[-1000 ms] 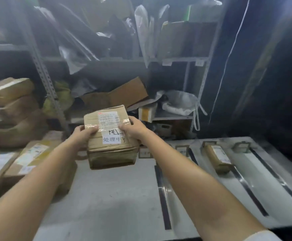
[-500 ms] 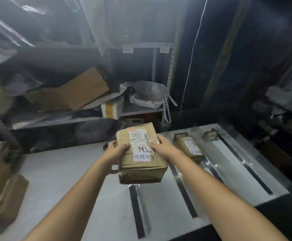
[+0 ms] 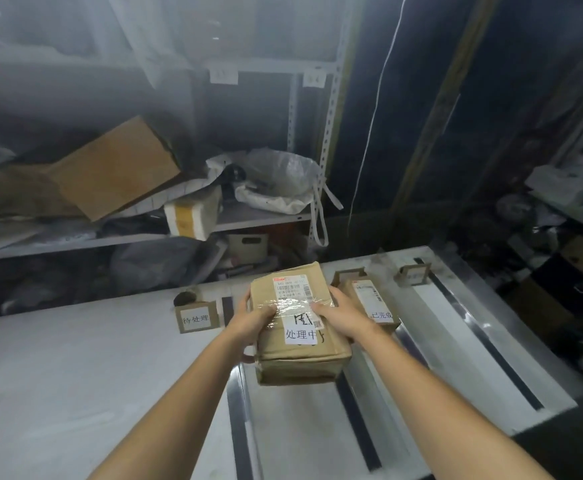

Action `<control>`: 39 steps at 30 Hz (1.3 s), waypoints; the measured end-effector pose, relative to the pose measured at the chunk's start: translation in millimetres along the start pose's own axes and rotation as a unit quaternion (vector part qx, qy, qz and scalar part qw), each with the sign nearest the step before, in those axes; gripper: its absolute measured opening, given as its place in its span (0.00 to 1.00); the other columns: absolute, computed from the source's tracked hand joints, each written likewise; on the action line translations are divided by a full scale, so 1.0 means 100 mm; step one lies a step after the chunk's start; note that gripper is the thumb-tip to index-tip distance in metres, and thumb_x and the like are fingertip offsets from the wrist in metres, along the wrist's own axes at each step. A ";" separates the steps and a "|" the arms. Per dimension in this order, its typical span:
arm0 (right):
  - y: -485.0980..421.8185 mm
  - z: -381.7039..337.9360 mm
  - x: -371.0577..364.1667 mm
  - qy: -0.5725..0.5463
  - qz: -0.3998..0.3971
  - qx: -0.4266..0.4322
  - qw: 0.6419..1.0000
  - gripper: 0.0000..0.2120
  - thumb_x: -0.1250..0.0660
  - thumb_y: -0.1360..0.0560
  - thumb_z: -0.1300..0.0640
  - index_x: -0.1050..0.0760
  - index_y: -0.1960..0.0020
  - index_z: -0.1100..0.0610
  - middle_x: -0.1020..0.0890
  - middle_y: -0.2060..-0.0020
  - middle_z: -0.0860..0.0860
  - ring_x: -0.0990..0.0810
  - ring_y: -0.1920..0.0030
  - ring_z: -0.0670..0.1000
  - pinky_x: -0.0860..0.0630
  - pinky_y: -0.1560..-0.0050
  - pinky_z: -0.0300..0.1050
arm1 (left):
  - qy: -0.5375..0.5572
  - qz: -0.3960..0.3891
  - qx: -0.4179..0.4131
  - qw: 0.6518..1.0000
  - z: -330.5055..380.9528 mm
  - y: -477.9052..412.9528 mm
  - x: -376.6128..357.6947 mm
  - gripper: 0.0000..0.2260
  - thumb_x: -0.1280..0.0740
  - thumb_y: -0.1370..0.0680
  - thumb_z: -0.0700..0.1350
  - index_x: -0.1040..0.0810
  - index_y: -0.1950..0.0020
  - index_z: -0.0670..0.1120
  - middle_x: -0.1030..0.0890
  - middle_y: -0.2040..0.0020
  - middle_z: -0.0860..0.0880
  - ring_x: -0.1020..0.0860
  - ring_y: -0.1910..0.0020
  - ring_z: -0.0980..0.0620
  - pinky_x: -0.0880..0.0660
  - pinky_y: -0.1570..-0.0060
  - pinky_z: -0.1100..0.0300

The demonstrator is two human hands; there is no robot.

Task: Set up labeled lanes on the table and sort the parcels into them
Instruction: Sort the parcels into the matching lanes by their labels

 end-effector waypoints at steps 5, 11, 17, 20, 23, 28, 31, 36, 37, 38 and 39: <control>-0.39 0.34 -0.03 -0.003 -0.025 -0.034 0.999 0.20 0.33 0.20 0.50 0.31 0.29 0.45 0.18 0.40 0.46 0.19 0.42 0.48 0.23 0.39 0.51 | 0.001 0.031 0.030 0.999 -0.18 -0.23 -0.19 0.30 0.33 0.20 0.54 0.46 0.24 0.64 0.24 0.37 0.46 0.23 0.43 0.43 0.24 0.47 0.40; -0.66 0.66 -0.11 -0.015 -0.063 -0.072 0.995 0.14 0.37 0.18 0.51 0.33 0.35 0.43 0.18 0.40 0.47 0.19 0.43 0.51 0.23 0.39 0.52 | 0.007 0.065 0.079 0.995 -0.40 -0.45 -0.36 0.29 0.34 0.20 0.51 0.45 0.25 0.61 0.22 0.42 0.46 0.22 0.47 0.44 0.24 0.56 0.47; -0.85 0.84 -0.18 -0.035 -0.078 -0.083 0.993 0.18 0.37 0.18 0.55 0.33 0.30 0.48 0.18 0.43 0.47 0.17 0.47 0.49 0.19 0.45 0.50 | -0.001 0.083 0.113 0.990 -0.51 -0.70 -0.46 0.27 0.35 0.19 0.48 0.45 0.25 0.59 0.23 0.39 0.45 0.23 0.44 0.42 0.25 0.54 0.44; -0.92 0.92 -0.23 -0.043 -0.079 -0.093 0.992 0.20 0.38 0.18 0.57 0.36 0.27 0.49 0.19 0.42 0.49 0.17 0.46 0.51 0.19 0.46 0.50 | -0.009 0.080 0.122 0.989 -0.57 -0.82 -0.46 0.28 0.36 0.19 0.49 0.46 0.24 0.59 0.23 0.38 0.45 0.23 0.42 0.42 0.25 0.50 0.42; -1.02 1.00 -0.29 -0.049 -0.071 -0.099 0.991 0.24 0.37 0.17 0.55 0.40 0.24 0.49 0.20 0.42 0.48 0.17 0.46 0.51 0.19 0.47 0.49 | -0.009 0.078 0.127 0.989 -0.64 -0.96 -0.44 0.29 0.36 0.19 0.48 0.48 0.23 0.60 0.23 0.38 0.45 0.24 0.41 0.42 0.26 0.47 0.41; -1.24 1.00 -0.34 -0.030 -0.046 -0.087 0.995 0.27 0.36 0.19 0.51 0.42 0.24 0.43 0.19 0.43 0.47 0.17 0.49 0.50 0.19 0.47 0.52 | -0.007 0.078 0.114 0.990 -0.63 -1.20 -0.34 0.28 0.37 0.19 0.47 0.46 0.24 0.62 0.23 0.39 0.47 0.24 0.41 0.43 0.26 0.48 0.40; -1.36 0.96 -0.34 -0.028 -0.037 -0.079 0.996 0.25 0.35 0.19 0.52 0.40 0.25 0.45 0.19 0.45 0.47 0.18 0.48 0.51 0.20 0.47 0.50 | -0.012 0.071 0.104 0.992 -0.55 -1.33 -0.29 0.25 0.37 0.19 0.47 0.42 0.26 0.63 0.23 0.38 0.48 0.25 0.41 0.43 0.26 0.47 0.40; -1.48 0.89 -0.31 -0.037 -0.042 -0.075 0.996 0.25 0.35 0.18 0.53 0.40 0.24 0.47 0.19 0.43 0.49 0.18 0.50 0.49 0.23 0.58 0.42 | -0.021 0.065 0.095 0.993 -0.48 -1.45 -0.26 0.25 0.38 0.19 0.47 0.44 0.26 0.63 0.24 0.37 0.48 0.25 0.40 0.42 0.26 0.45 0.38; -1.49 0.87 -0.31 -0.038 -0.046 -0.076 0.995 0.26 0.35 0.18 0.54 0.40 0.24 0.48 0.19 0.43 0.49 0.18 0.51 0.48 0.23 0.59 0.41 | -0.021 0.066 0.096 0.993 -0.47 -1.45 -0.26 0.25 0.38 0.18 0.47 0.44 0.25 0.62 0.24 0.37 0.48 0.25 0.40 0.42 0.26 0.45 0.37; -1.50 0.86 -0.31 -0.039 -0.049 -0.075 0.995 0.26 0.35 0.18 0.55 0.41 0.24 0.48 0.20 0.43 0.49 0.18 0.51 0.48 0.23 0.59 0.41 | -0.018 0.065 0.098 0.993 -0.47 -1.45 -0.26 0.26 0.37 0.18 0.47 0.44 0.25 0.62 0.24 0.37 0.48 0.25 0.40 0.42 0.26 0.44 0.36; -1.51 0.84 -0.30 -0.036 -0.051 -0.074 0.995 0.27 0.35 0.18 0.55 0.41 0.23 0.49 0.20 0.41 0.50 0.18 0.51 0.48 0.23 0.59 0.41 | -0.016 0.065 0.098 0.993 -0.47 -1.46 -0.26 0.26 0.37 0.18 0.47 0.45 0.25 0.62 0.24 0.37 0.48 0.25 0.39 0.42 0.27 0.43 0.35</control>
Point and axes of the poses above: each hand's wrist, its own y-axis away from the middle knuckle, its own x-axis out of the back of the hand, z = x × y, the point moved 4 cm from there along -y, towards the middle knuckle
